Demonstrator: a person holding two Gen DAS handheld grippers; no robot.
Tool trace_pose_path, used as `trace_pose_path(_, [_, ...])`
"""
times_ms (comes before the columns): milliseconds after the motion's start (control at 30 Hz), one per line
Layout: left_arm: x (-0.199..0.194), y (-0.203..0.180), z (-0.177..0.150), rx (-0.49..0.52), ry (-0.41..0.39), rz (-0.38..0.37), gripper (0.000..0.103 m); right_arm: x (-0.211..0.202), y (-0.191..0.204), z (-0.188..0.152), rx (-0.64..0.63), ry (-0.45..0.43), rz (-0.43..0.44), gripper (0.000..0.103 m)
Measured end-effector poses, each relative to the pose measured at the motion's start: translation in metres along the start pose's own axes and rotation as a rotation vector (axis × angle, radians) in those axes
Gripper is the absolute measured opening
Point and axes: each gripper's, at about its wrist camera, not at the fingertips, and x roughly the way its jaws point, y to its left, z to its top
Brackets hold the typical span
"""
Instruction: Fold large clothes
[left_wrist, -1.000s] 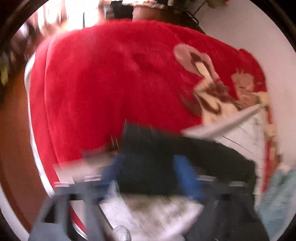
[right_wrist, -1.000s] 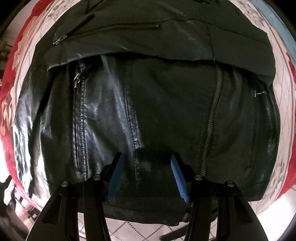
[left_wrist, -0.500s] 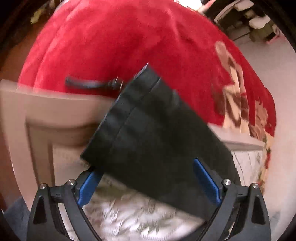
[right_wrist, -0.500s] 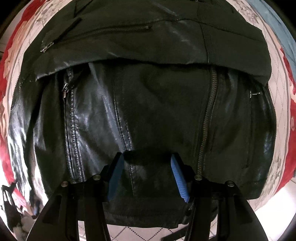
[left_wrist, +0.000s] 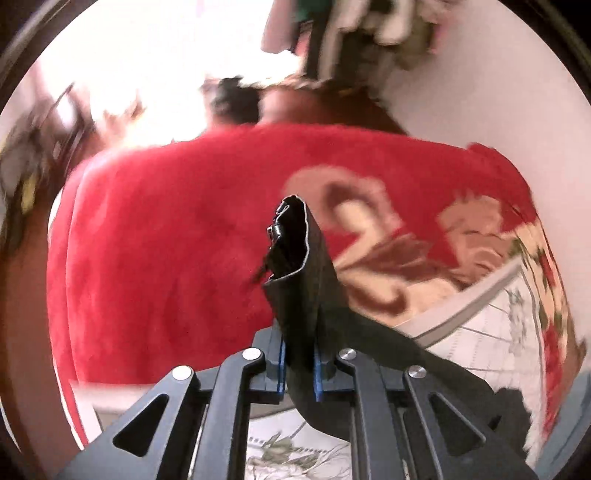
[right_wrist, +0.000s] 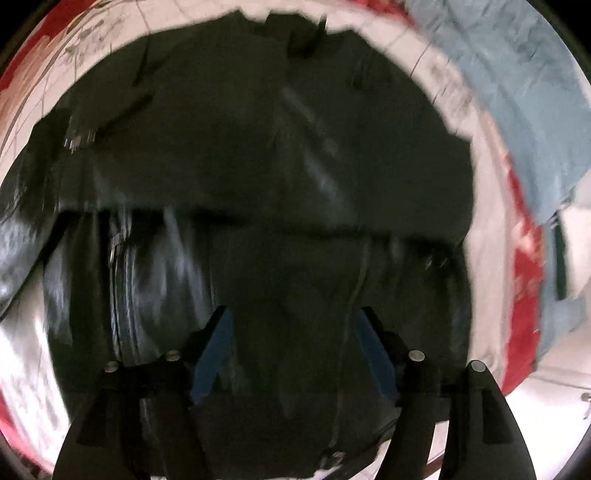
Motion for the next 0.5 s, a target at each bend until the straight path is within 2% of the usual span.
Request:
trace_pose_path(67, [-0.012,-0.021,0.004,0.104,-0.041,-0.011,0.007,0.004,0.007,0.013,0.024,-0.011,-0.016,0.073])
trace_pose_path(167, [-0.027,-0.064,0.011,0.255,-0.107,-0.039,0.007,0.016,0.012,0.036,0.07,-0.001,0.03,0.073])
trace_pose_path(267, [-0.05,-0.109,0.003,0.404,-0.173,-0.084,0.006,0.02,0.004,0.042,0.095,-0.011,0.056,0.073])
trace_pose_path(400, [-0.08,-0.178,-0.029,0.588,-0.235,-0.181,0.006,0.028,-0.022,0.052,0.124,-0.012,0.113,0.073])
trace_pose_path(500, [-0.103,-0.229,-0.067,0.705,-0.233,-0.272,0.006,0.035,-0.054,0.057,0.168,-0.004,0.149,0.073])
